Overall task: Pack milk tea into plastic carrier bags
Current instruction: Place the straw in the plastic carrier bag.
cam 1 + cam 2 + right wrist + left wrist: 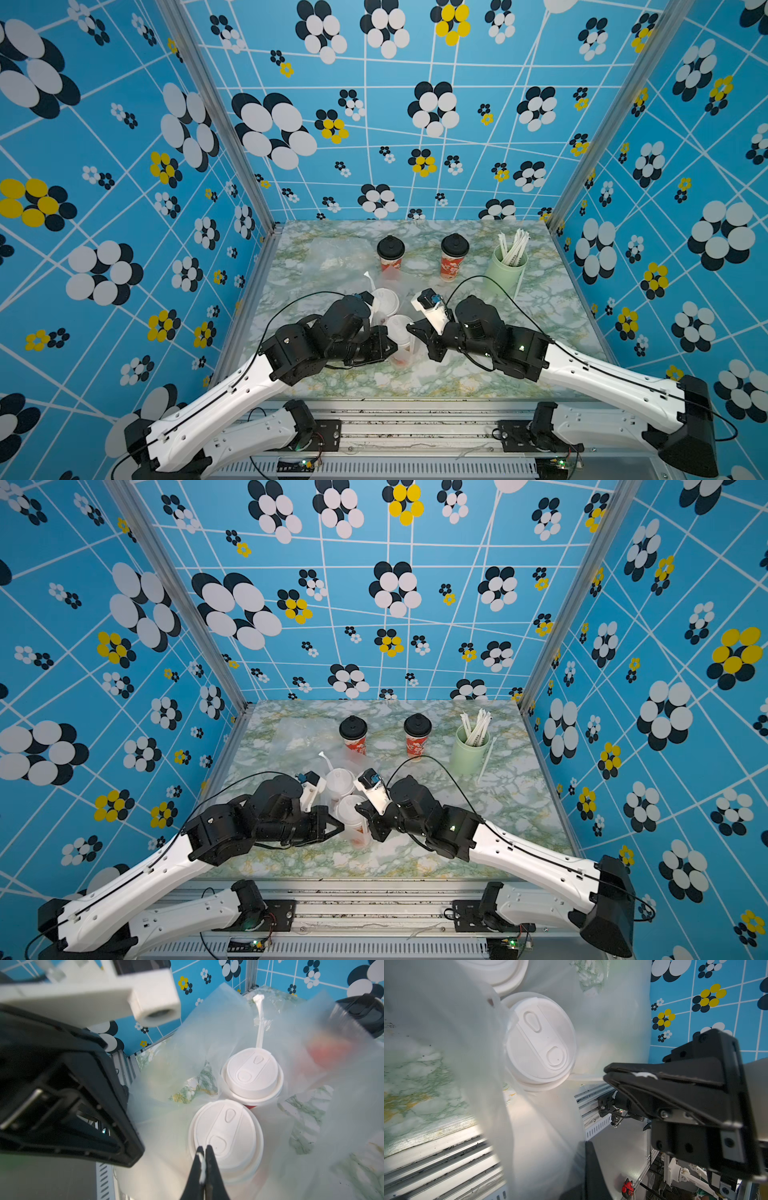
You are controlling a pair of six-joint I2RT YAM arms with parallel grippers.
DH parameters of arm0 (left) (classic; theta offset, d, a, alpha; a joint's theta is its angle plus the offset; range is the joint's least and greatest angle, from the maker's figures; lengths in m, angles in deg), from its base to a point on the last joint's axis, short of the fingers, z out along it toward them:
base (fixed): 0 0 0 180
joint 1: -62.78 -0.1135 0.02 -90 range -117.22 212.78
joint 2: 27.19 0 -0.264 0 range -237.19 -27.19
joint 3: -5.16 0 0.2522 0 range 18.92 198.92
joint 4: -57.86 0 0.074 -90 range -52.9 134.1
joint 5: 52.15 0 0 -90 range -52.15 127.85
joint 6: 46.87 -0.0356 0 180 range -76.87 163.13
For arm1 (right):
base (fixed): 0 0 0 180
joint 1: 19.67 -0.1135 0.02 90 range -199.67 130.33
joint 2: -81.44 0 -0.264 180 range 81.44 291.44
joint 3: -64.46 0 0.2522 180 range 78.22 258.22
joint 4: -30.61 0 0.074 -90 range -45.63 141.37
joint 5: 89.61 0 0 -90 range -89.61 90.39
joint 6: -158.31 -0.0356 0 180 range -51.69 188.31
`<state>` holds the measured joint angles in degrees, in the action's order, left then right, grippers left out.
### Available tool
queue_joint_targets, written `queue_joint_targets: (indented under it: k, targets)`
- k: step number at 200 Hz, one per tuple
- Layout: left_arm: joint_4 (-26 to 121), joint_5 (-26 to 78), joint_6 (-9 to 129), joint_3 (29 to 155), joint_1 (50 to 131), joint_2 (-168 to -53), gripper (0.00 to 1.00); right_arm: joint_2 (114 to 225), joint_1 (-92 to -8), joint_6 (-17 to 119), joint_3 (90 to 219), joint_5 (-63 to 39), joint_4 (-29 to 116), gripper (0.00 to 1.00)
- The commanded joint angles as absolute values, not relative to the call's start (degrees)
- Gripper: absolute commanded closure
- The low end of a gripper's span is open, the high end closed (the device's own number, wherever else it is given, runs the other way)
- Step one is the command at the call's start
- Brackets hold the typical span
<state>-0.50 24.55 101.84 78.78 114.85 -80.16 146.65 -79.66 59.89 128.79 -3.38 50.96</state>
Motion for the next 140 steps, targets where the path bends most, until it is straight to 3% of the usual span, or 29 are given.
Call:
queue_joint_targets:
  k: [1,68,85,97,140]
  targets:
    - [0.5,24.13,100.87,78.37,114.28,-78.75,1.0,147.74,-80.05,58.65,124.98,-5.28,45.11,1.0]
    - [0.55,23.96,100.74,78.4,114.2,-78.9,1.0,146.82,-80.01,59.08,119.92,-6.2,44.85,1.0]
    - [0.01,24.28,100.35,78.93,114.11,-79.09,1.0,145.73,-80.01,58.94,121.78,-5.71,47.74,0.77]
    - [-0.62,24.87,99.85,79.68,114.02,-79.15,0.92,144.88,-80.04,58.91,123.81,-4.97,50.06,0.66]
    - [-3.84,26.06,95.96,82.63,109.97,-79.25,0.69,141.53,-79.07,58.62,132.2,-3.39,58.43,0.57]
